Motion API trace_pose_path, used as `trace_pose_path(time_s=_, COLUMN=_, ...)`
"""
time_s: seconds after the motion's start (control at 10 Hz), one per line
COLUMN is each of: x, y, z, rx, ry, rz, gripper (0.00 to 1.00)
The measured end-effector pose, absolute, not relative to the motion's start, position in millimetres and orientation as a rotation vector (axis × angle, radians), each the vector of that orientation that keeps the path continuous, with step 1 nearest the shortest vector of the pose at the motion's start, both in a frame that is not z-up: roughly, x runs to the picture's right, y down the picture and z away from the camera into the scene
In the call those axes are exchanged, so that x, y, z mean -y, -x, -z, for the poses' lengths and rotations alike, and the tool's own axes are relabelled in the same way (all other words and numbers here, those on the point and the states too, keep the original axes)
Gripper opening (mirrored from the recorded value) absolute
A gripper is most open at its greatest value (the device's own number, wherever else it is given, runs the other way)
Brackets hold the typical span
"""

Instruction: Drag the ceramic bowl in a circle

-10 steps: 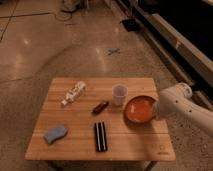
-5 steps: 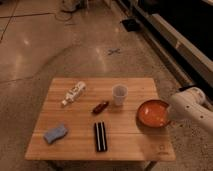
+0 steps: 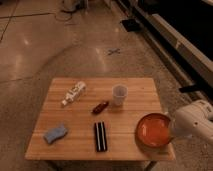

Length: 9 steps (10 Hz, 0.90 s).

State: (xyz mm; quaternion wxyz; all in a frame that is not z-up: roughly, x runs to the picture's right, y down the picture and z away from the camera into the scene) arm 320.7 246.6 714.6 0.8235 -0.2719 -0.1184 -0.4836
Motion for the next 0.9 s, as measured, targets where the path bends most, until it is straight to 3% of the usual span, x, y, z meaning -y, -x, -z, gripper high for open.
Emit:
trace_pose_path(time_s=0.6, x=-224, y=-217, z=-732, rx=0.355, ry=0.478, rz=1.071, gripper=0.02)
trace_pose_path(time_s=0.9, x=-193, y=-209, z=-757, rx=0.316, ry=0.458, rz=1.014, gripper=0.32)
